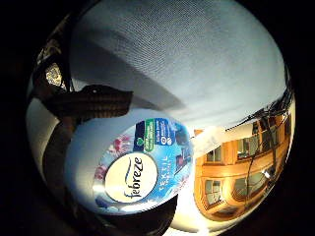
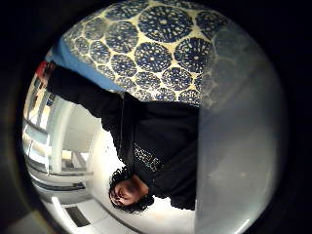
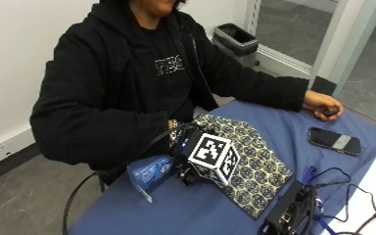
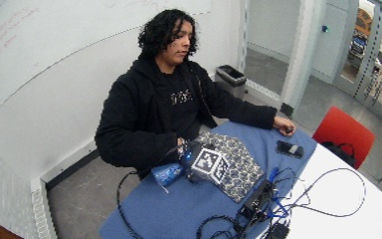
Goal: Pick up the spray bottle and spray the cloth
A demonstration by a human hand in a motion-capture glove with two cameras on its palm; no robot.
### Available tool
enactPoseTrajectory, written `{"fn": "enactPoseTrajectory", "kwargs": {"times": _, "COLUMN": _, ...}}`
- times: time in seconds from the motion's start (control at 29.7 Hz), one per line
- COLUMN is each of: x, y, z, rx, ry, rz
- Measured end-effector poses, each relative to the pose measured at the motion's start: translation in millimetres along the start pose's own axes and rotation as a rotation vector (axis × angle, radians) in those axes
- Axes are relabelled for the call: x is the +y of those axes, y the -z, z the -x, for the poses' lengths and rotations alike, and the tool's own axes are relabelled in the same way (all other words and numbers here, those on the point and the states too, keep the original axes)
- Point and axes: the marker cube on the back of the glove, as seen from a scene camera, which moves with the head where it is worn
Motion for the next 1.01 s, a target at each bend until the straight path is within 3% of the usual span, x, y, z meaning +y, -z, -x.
{"fn": "enactPoseTrajectory", "kwargs": {"times": 0.24, "x": 4, "y": 1, "z": 10, "rx": 0.033, "ry": 0.006, "rz": 0.017}}
{"fn": "enactPoseTrajectory", "kwargs": {"times": 0.4, "x": 13, "y": 53, "z": 58, "rx": 0.023, "ry": 0.116, "rz": -0.153}}
{"fn": "enactPoseTrajectory", "kwargs": {"times": 0.61, "x": 38, "y": 66, "z": 100, "rx": 0.073, "ry": 0.258, "rz": -0.275}}
{"fn": "enactPoseTrajectory", "kwargs": {"times": 0.74, "x": 45, "y": 91, "z": 140, "rx": 0.014, "ry": 0.424, "rz": -0.4}}
{"fn": "enactPoseTrajectory", "kwargs": {"times": 1.01, "x": 37, "y": 116, "z": 228, "rx": -0.269, "ry": 0.905, "rz": -0.674}}
